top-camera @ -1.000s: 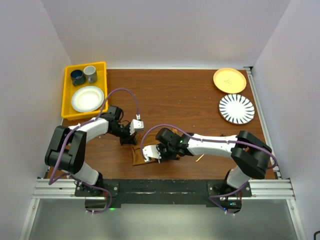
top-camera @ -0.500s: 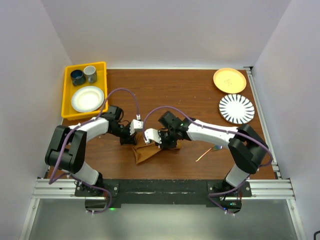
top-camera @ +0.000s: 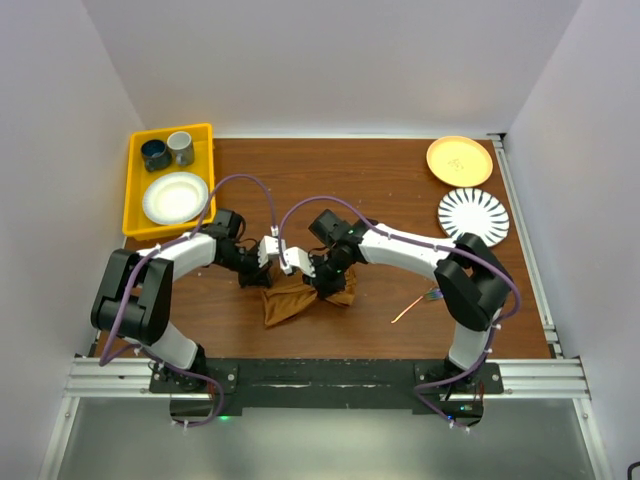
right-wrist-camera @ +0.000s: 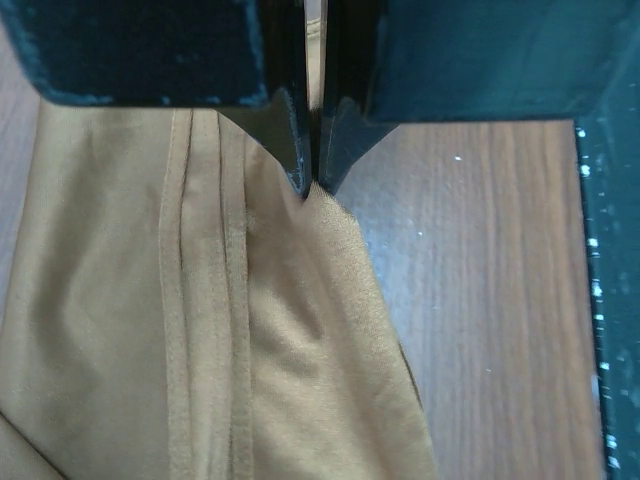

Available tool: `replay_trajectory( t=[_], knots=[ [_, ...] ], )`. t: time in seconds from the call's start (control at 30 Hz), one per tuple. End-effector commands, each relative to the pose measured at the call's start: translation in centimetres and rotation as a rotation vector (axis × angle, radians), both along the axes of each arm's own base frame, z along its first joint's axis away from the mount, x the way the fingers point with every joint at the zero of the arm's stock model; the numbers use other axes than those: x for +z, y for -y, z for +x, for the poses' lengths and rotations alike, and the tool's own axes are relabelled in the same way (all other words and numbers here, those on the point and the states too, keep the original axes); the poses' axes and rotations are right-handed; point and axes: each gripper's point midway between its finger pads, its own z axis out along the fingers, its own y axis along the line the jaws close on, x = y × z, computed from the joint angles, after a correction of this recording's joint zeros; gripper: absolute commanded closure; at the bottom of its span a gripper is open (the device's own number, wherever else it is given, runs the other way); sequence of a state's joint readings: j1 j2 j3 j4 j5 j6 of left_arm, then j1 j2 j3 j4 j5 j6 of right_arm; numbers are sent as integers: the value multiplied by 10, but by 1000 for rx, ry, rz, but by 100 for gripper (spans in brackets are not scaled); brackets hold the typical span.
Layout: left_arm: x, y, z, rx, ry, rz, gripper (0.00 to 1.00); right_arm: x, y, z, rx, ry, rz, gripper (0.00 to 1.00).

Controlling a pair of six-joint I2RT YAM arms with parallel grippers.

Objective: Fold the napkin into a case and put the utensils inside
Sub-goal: Pick up the lower triangle-folded napkin from the center of the board.

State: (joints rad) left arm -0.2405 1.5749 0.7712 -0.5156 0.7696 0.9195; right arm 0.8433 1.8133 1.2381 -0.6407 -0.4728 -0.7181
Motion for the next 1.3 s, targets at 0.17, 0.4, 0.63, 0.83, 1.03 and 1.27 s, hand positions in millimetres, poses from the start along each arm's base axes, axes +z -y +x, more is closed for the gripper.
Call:
replay_trajectory(
  t=[0.17,0.4,0.63,0.83,1.03,1.27],
  knots=[
    [-12,-7,-12,-60,-2,56,100,20,3,36,-149,9,91,100],
    [-13,-7,-11,-62,-8,54,100,21,7,40,-138,77,139,100],
    [-12,-6,-11,-76,-4,50,100,28,6,44,-137,57,162,100],
    [-9,-5,-13,-92,5,38,100,30,3,48,-160,-21,151,100],
    [-7,-4,-15,-112,17,26,100,31,-2,54,-200,-125,153,100],
    [-5,-3,-15,-129,30,22,100,30,-11,64,-228,-225,126,100]
  ],
)
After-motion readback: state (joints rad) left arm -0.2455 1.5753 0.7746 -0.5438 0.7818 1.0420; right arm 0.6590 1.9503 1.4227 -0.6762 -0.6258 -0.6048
